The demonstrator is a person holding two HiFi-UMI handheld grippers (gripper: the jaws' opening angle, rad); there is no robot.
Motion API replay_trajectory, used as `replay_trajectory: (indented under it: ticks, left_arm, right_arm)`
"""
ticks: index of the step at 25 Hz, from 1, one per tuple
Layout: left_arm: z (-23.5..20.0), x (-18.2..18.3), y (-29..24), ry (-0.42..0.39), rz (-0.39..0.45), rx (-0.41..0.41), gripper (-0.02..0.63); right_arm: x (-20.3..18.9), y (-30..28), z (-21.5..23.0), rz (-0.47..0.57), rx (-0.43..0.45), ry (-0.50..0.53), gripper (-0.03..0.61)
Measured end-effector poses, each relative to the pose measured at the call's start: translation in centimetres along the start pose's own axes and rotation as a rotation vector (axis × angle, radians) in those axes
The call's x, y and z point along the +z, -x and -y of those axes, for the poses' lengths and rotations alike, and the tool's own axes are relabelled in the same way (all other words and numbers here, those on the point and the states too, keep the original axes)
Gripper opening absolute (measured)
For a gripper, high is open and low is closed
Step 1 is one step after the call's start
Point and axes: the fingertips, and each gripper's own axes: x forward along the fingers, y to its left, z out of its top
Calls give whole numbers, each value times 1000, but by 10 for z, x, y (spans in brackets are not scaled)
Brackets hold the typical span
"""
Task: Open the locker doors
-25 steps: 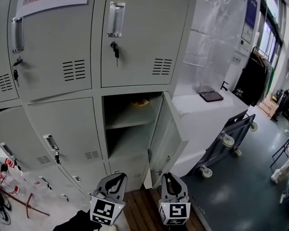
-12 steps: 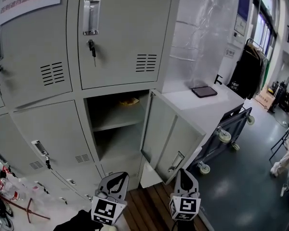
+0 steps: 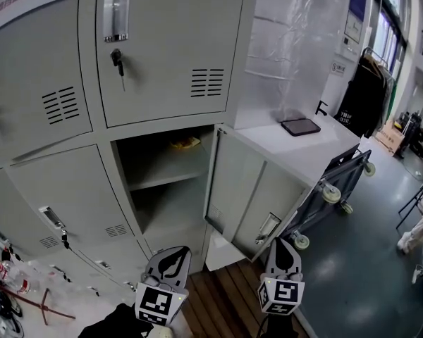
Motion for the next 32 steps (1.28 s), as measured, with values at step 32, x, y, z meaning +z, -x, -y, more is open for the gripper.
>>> replay_trajectory:
  ticks: [32]
  left_arm:
    - [-4,12,150,-6,-35,307,25]
  right_arm:
    - [25,111,-152,70,426,-40,15]
